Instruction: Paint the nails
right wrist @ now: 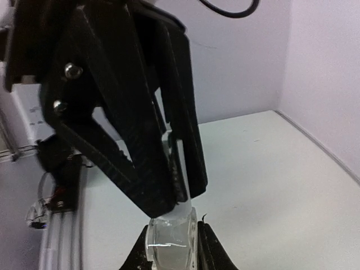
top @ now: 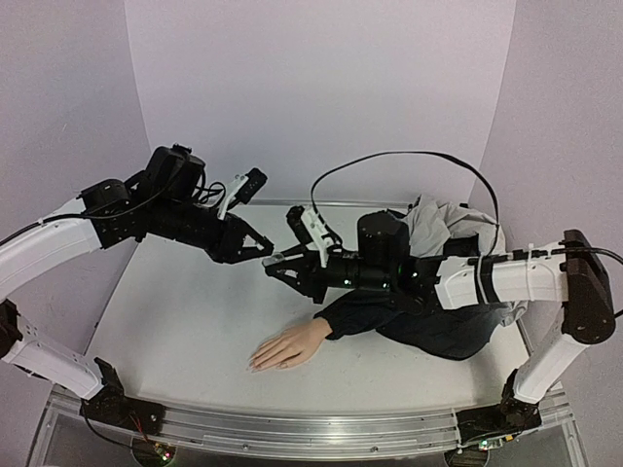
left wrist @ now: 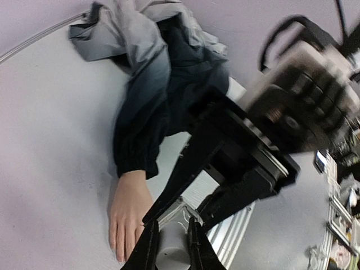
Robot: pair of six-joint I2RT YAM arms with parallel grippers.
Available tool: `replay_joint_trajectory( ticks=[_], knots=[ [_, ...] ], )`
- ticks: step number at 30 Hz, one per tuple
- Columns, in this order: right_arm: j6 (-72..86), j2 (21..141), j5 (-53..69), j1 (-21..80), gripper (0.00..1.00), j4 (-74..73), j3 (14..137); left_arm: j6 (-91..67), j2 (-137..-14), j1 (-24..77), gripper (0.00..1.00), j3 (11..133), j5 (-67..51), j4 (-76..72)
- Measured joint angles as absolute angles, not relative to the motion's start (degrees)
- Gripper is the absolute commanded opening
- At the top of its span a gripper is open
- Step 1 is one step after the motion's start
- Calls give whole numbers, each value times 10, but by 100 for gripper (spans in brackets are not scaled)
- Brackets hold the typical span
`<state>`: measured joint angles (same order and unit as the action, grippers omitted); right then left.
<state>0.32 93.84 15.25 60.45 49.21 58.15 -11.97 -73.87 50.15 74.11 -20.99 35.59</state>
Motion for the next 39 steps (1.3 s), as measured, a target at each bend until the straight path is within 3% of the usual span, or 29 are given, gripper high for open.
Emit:
replay_joint_trajectory(
  ticks=[6,11,12,18,22,25,27,32,39],
  knots=[
    [143,926,426,577,0,522,583,4,-734,500,0,770,-375,398],
    [215,926,534,576,0,542,588,75,-767,506,0,822,-470,457],
    [225,925,548,575,0,545,588,86,-774,508,3,831,-482,465],
    [228,919,564,569,0,569,588,101,-782,515,54,849,-493,476],
    [190,879,517,569,0,595,577,71,-763,525,76,839,-452,475],
    [157,824,462,568,0,602,557,50,-726,519,85,815,-410,472],
    [132,792,418,568,0,601,545,33,-691,512,99,798,-384,462],
    [99,773,286,569,0,582,525,-28,-613,505,99,759,-340,419],
    [59,841,-72,639,0,529,547,-168,-573,505,99,726,-167,357]
  ],
)
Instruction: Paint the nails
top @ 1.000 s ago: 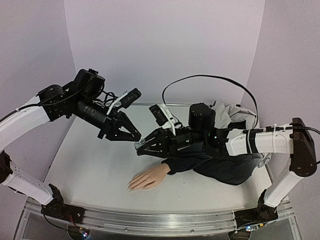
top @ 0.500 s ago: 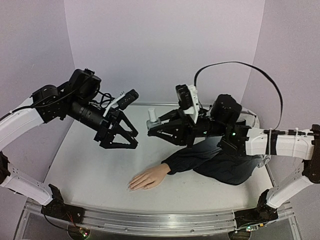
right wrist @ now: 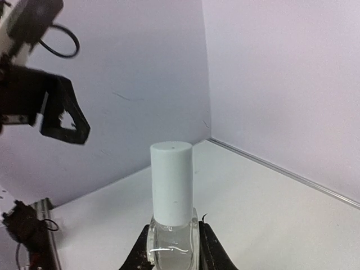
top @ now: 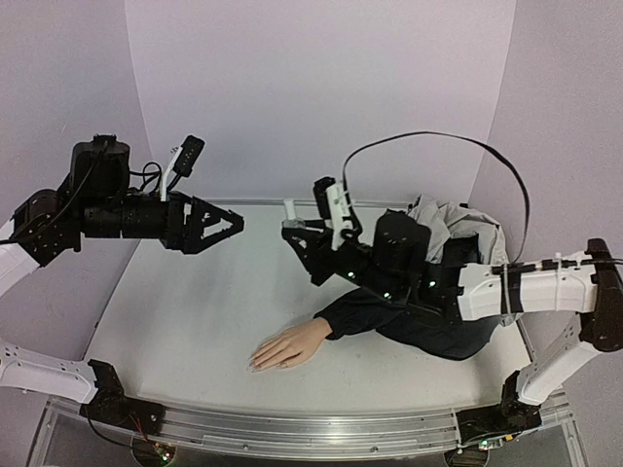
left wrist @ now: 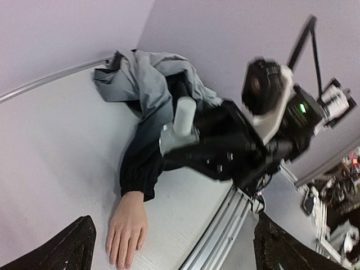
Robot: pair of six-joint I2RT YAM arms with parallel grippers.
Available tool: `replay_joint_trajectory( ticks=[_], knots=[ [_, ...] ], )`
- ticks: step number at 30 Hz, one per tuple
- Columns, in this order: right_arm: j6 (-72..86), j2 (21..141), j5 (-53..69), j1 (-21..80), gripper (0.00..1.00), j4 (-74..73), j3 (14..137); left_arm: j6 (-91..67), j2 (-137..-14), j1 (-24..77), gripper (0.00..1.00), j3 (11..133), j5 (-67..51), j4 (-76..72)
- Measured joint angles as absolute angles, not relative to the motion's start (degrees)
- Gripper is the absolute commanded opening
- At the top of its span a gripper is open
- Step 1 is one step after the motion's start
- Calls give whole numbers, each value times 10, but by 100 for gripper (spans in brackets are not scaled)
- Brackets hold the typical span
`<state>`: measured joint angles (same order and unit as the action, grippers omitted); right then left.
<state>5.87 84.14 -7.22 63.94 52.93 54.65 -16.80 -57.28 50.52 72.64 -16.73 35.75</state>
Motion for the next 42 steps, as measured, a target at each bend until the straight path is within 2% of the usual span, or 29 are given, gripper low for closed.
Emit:
replay_joint_trajectory(
  ticks=[3,7,13,27,34,42],
  knots=[
    [30,905,-187,688,0,501,594,-227,-580,504,91,726,-109,344],
    [-2,962,-266,730,0,482,646,-273,-599,504,80,726,-74,328],
    [-21,989,-275,743,0,480,682,-304,-613,504,54,713,-62,318],
    [-35,1014,-273,743,0,479,709,-317,-633,504,25,707,-76,294],
    [-34,1015,-277,743,0,474,717,-305,-653,502,1,707,-89,293],
    [-27,1015,-253,735,0,457,718,-256,-665,492,0,704,-124,291]
  ],
)
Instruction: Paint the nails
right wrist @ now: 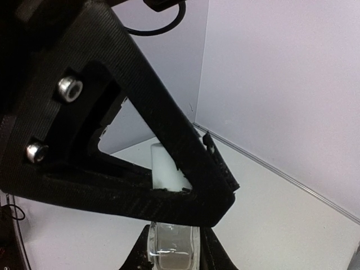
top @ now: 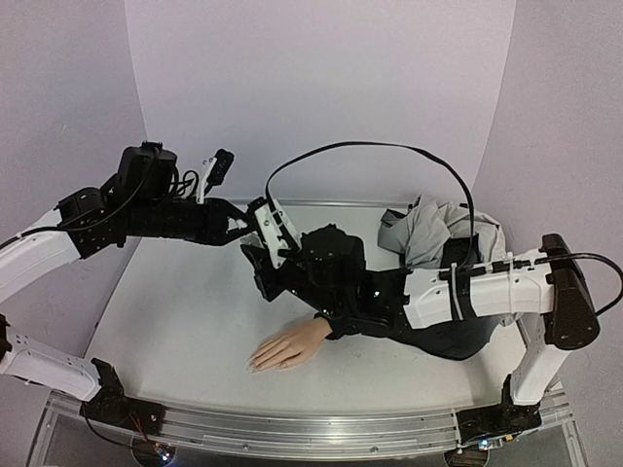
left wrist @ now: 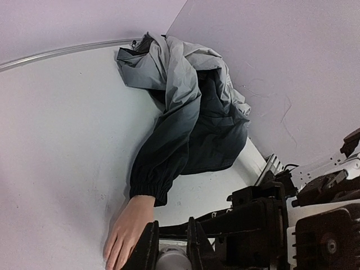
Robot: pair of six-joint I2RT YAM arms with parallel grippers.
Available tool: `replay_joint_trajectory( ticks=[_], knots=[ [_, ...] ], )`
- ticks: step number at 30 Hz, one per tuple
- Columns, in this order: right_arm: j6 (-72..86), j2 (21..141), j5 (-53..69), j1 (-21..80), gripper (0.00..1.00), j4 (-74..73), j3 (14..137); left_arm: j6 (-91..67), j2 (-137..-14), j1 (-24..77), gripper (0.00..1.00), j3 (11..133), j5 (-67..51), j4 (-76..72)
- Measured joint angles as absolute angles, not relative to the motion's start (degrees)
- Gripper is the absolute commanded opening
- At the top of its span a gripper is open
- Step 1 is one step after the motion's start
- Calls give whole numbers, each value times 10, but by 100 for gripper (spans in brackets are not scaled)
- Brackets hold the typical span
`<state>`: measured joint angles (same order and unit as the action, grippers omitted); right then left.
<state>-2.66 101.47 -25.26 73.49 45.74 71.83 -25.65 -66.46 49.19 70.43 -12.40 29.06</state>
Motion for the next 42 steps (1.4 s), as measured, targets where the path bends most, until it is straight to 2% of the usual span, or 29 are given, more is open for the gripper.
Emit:
replay_joint_trajectory(
  ticks=[4,10,13,16,17,18,21,23,26,28,31,36,39,42],
  knots=[
    [7,988,-120,692,0,433,699,-218,-677,479,0,705,-170,284],
    [131,951,336,573,0,463,671,-144,-692,471,0,714,-319,239],
    [210,952,497,554,0,516,671,-112,-696,473,0,727,-425,222],
    [268,952,580,557,0,566,671,-89,-698,489,0,737,-488,211],
    [283,952,598,559,0,583,668,-81,-700,494,2,741,-505,207],
    [292,952,606,560,0,596,665,-75,-702,497,9,743,-514,205],
    [301,950,604,559,0,629,641,-69,-706,501,47,743,-512,211],
    [284,944,587,555,0,642,619,-74,-708,502,67,743,-501,222],
    [234,914,526,553,0,612,590,-85,-702,498,86,739,-462,247],
    [198,889,455,553,0,574,585,-92,-687,491,95,728,-432,259],
    [156,863,334,552,0,529,584,-105,-652,481,99,706,-389,275],
    [121,875,144,560,0,453,595,-144,-610,475,97,691,-310,286],
    [104,910,17,582,0,409,622,-182,-605,471,87,691,-254,289],
    [87,949,-92,630,0,378,653,-228,-609,455,72,689,-203,300]
  ],
)
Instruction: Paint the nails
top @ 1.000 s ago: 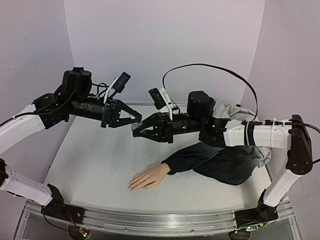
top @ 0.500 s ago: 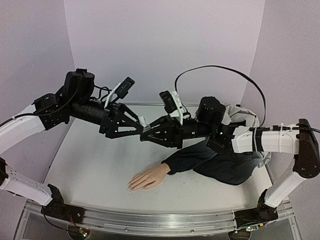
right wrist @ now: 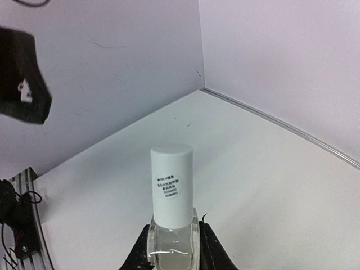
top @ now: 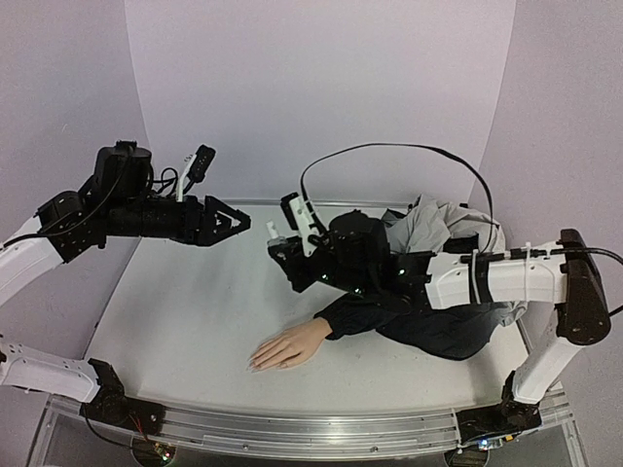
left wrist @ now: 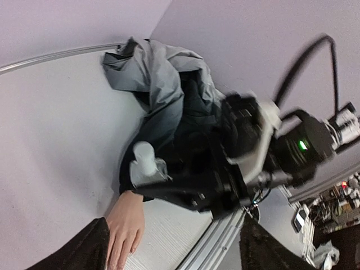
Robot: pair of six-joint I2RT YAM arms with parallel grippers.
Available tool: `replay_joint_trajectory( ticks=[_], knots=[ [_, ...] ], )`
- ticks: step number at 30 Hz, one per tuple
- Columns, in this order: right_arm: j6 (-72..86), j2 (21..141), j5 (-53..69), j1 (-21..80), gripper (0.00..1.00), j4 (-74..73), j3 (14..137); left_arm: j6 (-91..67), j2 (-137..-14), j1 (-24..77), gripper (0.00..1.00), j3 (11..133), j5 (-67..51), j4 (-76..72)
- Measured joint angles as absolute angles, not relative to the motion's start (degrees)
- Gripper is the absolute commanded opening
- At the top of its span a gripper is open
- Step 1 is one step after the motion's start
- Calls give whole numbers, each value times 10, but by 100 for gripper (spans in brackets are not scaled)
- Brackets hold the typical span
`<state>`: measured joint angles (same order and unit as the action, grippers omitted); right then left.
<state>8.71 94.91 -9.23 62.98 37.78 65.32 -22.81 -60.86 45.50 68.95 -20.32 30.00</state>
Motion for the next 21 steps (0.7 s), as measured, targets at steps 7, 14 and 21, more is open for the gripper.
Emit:
replay_joint_trajectory(
  ticks=[7,14,21],
  knots=[
    [55,999,-199,707,0,356,708,-289,-639,443,54,688,-158,306],
    [32,1024,-227,717,0,355,743,-307,-650,443,30,684,-152,304],
    [20,1036,-233,718,0,354,754,-306,-656,443,20,680,-152,299]
  ],
)
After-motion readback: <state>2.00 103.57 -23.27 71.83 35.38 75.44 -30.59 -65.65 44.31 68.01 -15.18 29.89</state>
